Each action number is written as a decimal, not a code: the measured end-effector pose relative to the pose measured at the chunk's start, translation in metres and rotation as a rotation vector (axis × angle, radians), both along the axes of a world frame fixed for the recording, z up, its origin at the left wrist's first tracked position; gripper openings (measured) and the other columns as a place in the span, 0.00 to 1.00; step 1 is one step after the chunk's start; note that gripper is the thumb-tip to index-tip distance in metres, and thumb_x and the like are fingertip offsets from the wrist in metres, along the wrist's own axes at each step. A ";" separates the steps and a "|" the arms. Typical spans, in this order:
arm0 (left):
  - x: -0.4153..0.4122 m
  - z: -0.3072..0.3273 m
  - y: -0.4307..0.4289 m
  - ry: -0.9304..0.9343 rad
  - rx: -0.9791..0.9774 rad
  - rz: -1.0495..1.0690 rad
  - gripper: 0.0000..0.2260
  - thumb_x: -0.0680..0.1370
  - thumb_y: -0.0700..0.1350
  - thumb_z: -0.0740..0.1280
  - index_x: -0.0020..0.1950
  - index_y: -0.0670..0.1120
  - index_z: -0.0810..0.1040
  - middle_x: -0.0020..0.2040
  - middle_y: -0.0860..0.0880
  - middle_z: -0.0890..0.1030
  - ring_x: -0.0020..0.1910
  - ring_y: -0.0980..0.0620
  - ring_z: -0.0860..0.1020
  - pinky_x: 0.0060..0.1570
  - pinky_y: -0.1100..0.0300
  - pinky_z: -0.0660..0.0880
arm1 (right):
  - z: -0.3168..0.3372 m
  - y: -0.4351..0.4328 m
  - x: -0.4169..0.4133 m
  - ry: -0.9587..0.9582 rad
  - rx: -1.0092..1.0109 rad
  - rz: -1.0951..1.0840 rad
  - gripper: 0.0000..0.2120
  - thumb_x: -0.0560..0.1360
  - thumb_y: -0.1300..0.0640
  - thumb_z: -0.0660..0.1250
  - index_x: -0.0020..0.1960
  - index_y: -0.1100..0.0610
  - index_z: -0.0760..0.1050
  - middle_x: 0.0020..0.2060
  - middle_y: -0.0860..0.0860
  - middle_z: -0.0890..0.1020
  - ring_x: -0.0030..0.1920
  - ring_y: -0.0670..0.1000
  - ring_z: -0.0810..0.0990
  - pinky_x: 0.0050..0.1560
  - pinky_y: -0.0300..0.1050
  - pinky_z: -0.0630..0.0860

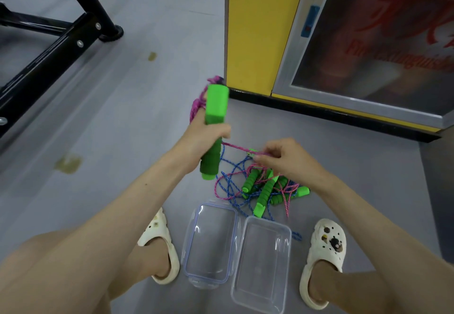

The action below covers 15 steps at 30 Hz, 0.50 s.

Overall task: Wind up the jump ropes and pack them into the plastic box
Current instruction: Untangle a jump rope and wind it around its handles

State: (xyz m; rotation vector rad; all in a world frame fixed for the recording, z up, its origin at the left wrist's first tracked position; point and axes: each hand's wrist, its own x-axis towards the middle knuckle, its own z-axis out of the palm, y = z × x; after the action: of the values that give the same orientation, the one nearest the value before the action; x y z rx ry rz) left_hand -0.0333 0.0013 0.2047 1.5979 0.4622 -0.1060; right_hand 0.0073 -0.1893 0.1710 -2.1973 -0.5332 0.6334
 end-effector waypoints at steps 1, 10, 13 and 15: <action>-0.002 -0.001 -0.003 0.016 0.155 -0.085 0.18 0.68 0.37 0.68 0.55 0.47 0.70 0.43 0.50 0.73 0.41 0.55 0.71 0.41 0.61 0.68 | 0.005 0.000 0.000 0.043 0.089 -0.041 0.09 0.75 0.53 0.69 0.36 0.50 0.78 0.23 0.46 0.72 0.25 0.44 0.68 0.29 0.41 0.66; -0.008 0.000 -0.012 0.264 0.187 -0.434 0.08 0.71 0.35 0.68 0.49 0.36 0.74 0.31 0.44 0.77 0.31 0.49 0.75 0.39 0.59 0.73 | 0.012 0.002 0.004 0.070 0.323 -0.217 0.06 0.77 0.58 0.65 0.43 0.53 0.79 0.37 0.49 0.81 0.37 0.39 0.78 0.41 0.28 0.72; -0.010 -0.006 -0.014 0.259 -0.168 -0.418 0.21 0.66 0.38 0.64 0.55 0.27 0.73 0.21 0.47 0.70 0.20 0.52 0.70 0.52 0.49 0.70 | 0.012 0.004 0.005 0.097 0.382 -0.254 0.05 0.78 0.58 0.64 0.44 0.54 0.77 0.38 0.49 0.81 0.37 0.37 0.79 0.43 0.27 0.72; -0.012 -0.006 -0.016 0.235 -0.350 -0.477 0.20 0.66 0.39 0.61 0.52 0.26 0.76 0.21 0.48 0.69 0.19 0.53 0.66 0.52 0.53 0.72 | 0.011 0.005 0.005 0.121 0.411 -0.264 0.05 0.78 0.59 0.64 0.45 0.55 0.77 0.39 0.50 0.81 0.38 0.37 0.79 0.43 0.27 0.72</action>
State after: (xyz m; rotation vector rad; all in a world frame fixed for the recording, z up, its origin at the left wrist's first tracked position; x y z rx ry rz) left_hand -0.0452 -0.0144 0.1989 1.3252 0.2164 -0.7050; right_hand 0.0121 -0.1847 0.1821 -1.7887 -0.2737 0.4634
